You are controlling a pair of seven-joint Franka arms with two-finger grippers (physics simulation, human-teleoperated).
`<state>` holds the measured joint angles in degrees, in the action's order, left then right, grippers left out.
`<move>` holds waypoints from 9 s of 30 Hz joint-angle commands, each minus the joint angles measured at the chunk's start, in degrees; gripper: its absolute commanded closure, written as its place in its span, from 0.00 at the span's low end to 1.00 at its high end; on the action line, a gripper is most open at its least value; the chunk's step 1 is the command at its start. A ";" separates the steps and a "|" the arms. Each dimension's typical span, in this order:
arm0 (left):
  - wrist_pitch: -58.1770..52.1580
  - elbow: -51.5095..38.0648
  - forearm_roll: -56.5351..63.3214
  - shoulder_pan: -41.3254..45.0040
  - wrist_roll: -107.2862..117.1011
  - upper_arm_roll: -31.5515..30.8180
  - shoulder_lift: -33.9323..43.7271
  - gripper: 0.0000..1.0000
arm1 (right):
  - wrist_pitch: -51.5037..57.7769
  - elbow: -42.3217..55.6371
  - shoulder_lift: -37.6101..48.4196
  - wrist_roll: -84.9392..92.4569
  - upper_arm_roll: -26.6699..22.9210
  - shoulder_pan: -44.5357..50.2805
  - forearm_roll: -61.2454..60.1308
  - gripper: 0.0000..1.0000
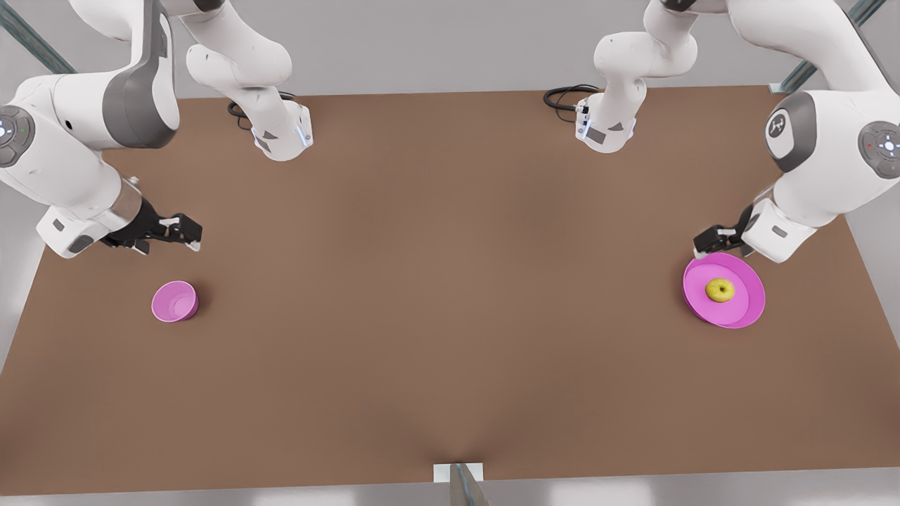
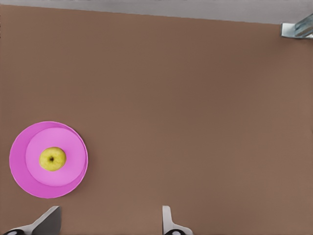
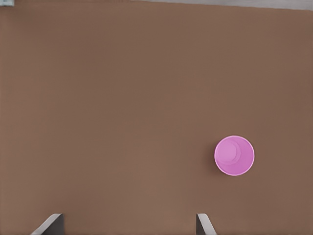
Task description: Use the left arm to pick up the apple from the plate, transfer it to the gripper of the right arm, and then use the right arm to place it into the bowl
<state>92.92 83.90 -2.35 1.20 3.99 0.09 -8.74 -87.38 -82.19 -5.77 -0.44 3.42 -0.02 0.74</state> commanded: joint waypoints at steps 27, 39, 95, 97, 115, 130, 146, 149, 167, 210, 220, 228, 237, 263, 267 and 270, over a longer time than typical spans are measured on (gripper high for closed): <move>52.27 31.15 -6.53 -23.78 -51.89 0.53 -20.88 0.00 | -0.68 -0.07 0.06 0.35 0.01 -0.16 -0.04 0.00; 53.06 31.33 -6.71 -23.26 -51.80 0.35 -22.47 0.00 | -0.68 -0.07 -0.03 0.44 0.01 -0.25 -0.13 0.00; 45.59 -19.39 -94.24 16.21 -117.54 -34.89 -51.12 0.26 | -11.23 -0.07 -32.90 36.39 6.69 -2.71 -79.49 0.00; 45.68 -20.09 -94.24 16.65 -117.81 -34.89 -51.73 0.25 | -12.55 -0.07 -33.78 37.00 6.69 -1.83 -79.49 0.00; 45.94 -21.67 -94.24 17.96 -117.90 -34.89 -53.23 0.24 | -19.32 -11.94 -29.47 41.22 10.03 -1.65 -79.49 0.00; 46.03 -21.76 -94.24 19.11 -117.99 -34.71 -53.58 0.24 | -23.71 -10.44 -31.23 42.89 13.54 -1.13 -79.58 0.00; 46.03 -21.76 -94.16 19.02 -117.90 -34.45 -53.58 0.24 | -25.21 -10.79 -32.20 43.51 13.54 1.33 -79.49 0.00; 46.03 -21.76 -94.07 19.02 -117.90 -34.45 -53.58 0.24 | -24.68 -11.41 -31.85 44.12 13.54 1.25 -79.49 0.00; 45.94 -21.67 -93.89 19.02 -117.99 -34.10 -53.58 0.24 | -23.97 -12.73 -31.14 45.35 15.21 0.54 -79.41 0.15; -20.94 -11.47 15.35 -20.88 -7.61 -34.27 -13.85 0.01 | -3.59 -9.83 -30.17 47.37 15.12 -24.42 -54.44 0.21; -8.55 -6.38 2.87 4.34 -3.64 2.90 -2.34 0.00 | 4.50 -5.52 -30.70 55.02 14.51 -34.87 -44.07 0.20; -8.90 -8.66 2.61 4.43 -1.71 2.82 -6.03 0.00 | 6.52 -3.59 -30.70 57.83 14.42 -41.12 -34.50 0.20; -9.34 -8.58 1.64 4.25 -1.71 2.82 -6.03 0.00 | 2.04 0.11 -33.60 58.45 13.19 -42.17 -27.55 0.21; -9.16 -8.58 1.64 3.55 -1.88 2.90 -6.21 0.00 | -11.14 -0.77 -37.91 58.54 10.90 -42.00 -10.41 0.21; -9.16 -8.49 1.64 3.55 -1.88 2.90 -6.29 0.00 | -11.14 -0.77 -38.26 59.06 10.99 -41.91 -8.92 0.15; -9.16 -8.49 1.64 3.55 -1.88 2.90 -6.29 0.00 | -11.14 -0.69 -38.26 60.30 11.08 -41.56 -8.39 0.00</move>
<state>83.77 75.43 -0.74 4.75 -0.77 2.99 -15.10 -98.50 -82.91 -44.10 57.62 14.47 -41.66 -8.37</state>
